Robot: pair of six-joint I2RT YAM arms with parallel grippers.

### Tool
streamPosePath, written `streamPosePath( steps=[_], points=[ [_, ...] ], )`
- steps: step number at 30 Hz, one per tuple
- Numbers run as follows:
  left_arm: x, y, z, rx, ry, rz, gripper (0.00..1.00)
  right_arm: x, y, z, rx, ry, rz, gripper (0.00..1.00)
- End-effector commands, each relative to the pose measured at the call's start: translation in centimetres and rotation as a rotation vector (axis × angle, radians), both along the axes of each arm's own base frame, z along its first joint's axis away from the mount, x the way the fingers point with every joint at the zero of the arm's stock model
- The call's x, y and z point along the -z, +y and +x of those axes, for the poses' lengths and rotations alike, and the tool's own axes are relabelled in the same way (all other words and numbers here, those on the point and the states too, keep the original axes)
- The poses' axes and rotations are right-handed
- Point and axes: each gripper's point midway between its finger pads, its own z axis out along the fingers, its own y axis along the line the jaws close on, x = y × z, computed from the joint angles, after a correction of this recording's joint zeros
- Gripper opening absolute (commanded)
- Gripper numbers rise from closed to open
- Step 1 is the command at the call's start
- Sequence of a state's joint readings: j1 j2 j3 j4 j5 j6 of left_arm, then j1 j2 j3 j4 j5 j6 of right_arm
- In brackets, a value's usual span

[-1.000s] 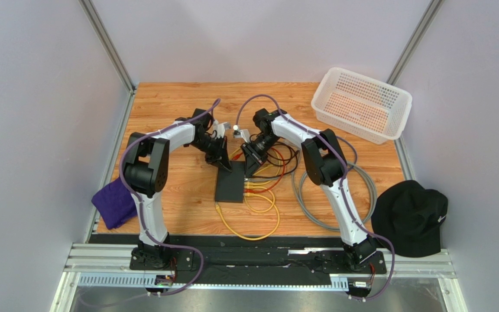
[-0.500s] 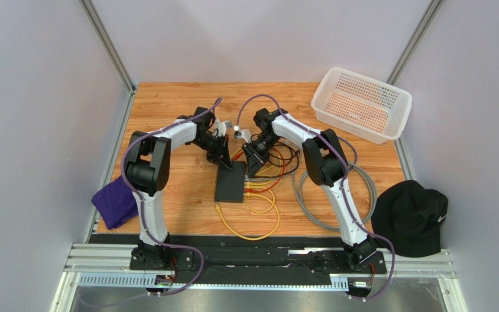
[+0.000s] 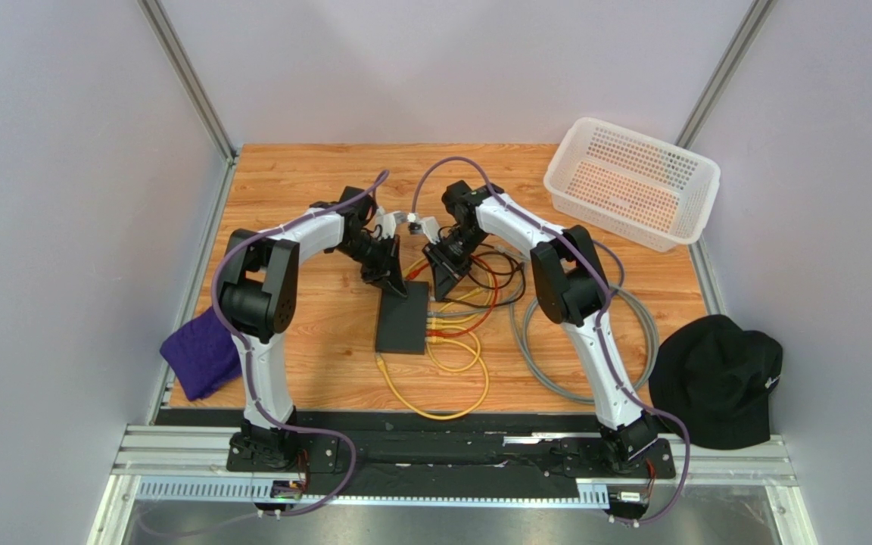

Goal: Pull the plug from the switch port

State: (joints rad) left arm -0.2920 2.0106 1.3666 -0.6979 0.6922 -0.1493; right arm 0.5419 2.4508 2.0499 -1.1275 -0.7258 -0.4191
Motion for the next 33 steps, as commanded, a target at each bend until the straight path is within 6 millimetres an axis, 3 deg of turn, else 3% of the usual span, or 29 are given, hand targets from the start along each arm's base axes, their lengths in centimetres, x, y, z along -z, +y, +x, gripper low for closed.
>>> streamPosePath(
  steps=[1,3,4,5,8,9,11,12,16,19,23,28,33],
  points=[
    [1.3,0.8,0.8,0.017,-0.053,0.079,0.00,0.8,-1.1,1.5,-0.034,-0.119,-0.060,0.00],
    [1.3,0.7,0.9,0.017,-0.054,0.080,0.00,-1.3,-0.6,2.4,-0.040,-0.177,-0.030,0.00],
    [1.2,0.7,0.9,0.015,-0.053,0.080,0.00,-2.0,-0.5,2.8,-0.038,-0.201,-0.023,0.13],
    [1.2,0.7,0.9,0.016,-0.051,0.079,0.00,-2.7,-0.4,3.1,-0.036,-0.220,-0.014,0.20],
    [0.9,0.6,1.1,0.012,-0.058,0.073,0.00,-7.2,0.0,3.3,-0.038,-0.275,0.068,0.30],
    [0.8,0.6,1.1,0.014,-0.061,0.070,0.00,-9.8,0.1,3.2,-0.036,-0.309,0.114,0.37],
    [0.5,0.5,1.1,0.014,-0.069,0.066,0.00,-12.1,-0.6,3.4,-0.010,-0.340,0.149,0.44],
    [0.4,0.5,1.2,0.012,-0.073,0.065,0.00,-14.3,-0.8,3.6,0.004,-0.389,0.182,0.48],
    [0.1,0.5,1.3,0.010,-0.078,0.066,0.00,-15.5,-3.5,3.0,0.051,-0.418,0.171,0.54],
    [-0.1,0.4,1.4,0.008,-0.079,0.065,0.00,-13.2,-6.9,3.0,0.084,-0.439,0.031,0.54],
    [-0.2,0.4,1.5,0.006,-0.079,0.061,0.00,-9.6,-10.7,1.6,0.150,-0.328,-0.085,0.42],
    [-0.1,0.3,1.5,0.001,-0.069,0.058,0.00,-6.9,-13.2,1.7,0.228,-0.327,-0.212,0.42],
    [0.0,0.0,1.6,0.006,-0.066,0.057,0.00,-5.8,-14.1,4.7,0.309,-0.366,-0.267,0.42]
  ],
)
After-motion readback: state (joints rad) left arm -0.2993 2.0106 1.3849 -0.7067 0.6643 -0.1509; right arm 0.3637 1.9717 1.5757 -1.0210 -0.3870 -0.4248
